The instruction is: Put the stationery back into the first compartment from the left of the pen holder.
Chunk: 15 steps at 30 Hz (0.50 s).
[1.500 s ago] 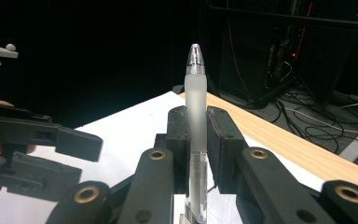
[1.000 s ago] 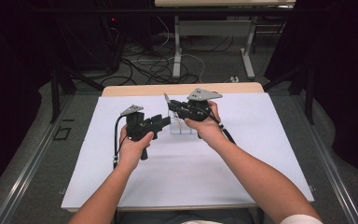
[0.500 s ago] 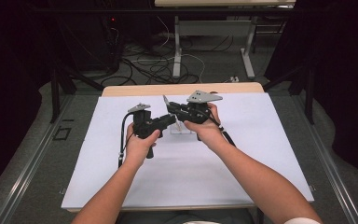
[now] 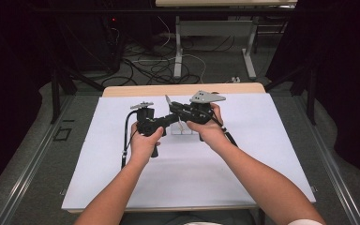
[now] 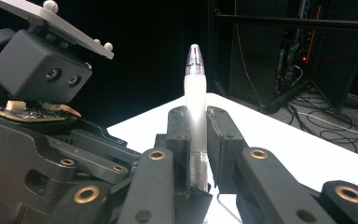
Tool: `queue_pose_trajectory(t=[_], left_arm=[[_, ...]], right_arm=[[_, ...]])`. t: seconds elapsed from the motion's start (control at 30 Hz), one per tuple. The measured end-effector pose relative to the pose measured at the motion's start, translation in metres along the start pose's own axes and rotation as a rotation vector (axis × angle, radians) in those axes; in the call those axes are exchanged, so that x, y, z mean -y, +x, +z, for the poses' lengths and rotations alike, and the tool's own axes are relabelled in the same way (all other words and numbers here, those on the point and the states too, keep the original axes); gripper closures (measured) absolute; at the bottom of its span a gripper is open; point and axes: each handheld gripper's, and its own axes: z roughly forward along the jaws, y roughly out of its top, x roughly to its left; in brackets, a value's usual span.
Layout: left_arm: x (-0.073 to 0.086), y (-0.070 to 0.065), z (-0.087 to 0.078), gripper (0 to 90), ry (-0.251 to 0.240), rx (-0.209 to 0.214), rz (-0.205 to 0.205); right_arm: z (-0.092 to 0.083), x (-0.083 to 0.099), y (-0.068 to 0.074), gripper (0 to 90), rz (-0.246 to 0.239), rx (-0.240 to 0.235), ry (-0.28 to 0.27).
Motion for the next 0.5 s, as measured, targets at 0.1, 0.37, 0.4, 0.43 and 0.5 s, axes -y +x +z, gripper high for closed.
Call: queue_pose_trajectory(t=[0.1, 0.37, 0.4, 0.43, 0.5], left_arm=[[-0.001, -0.001, 0.001, 79.7, 0.007, -0.005, 0.007], [-0.007, 0.000, 0.006, 79.7, -0.005, -0.046, 0.022], [-0.009, 0.001, 0.007, 79.7, -0.012, -0.054, 0.027], [-0.010, 0.002, 0.007, 79.7, -0.012, -0.063, 0.028], [-0.013, 0.003, 0.008, 79.7, -0.025, -0.078, 0.032]], right_arm=[[-0.001, 0.001, -0.002, 79.7, 0.005, 0.006, 0.001], [-0.005, 0.001, -0.007, 64.9, 0.004, 0.027, 0.002], [-0.006, 0.001, -0.008, 62.9, 0.005, 0.035, 0.002], [-0.008, 0.002, -0.010, 60.7, 0.010, 0.042, -0.003], [-0.011, 0.003, -0.014, 57.8, 0.016, 0.042, -0.008]])
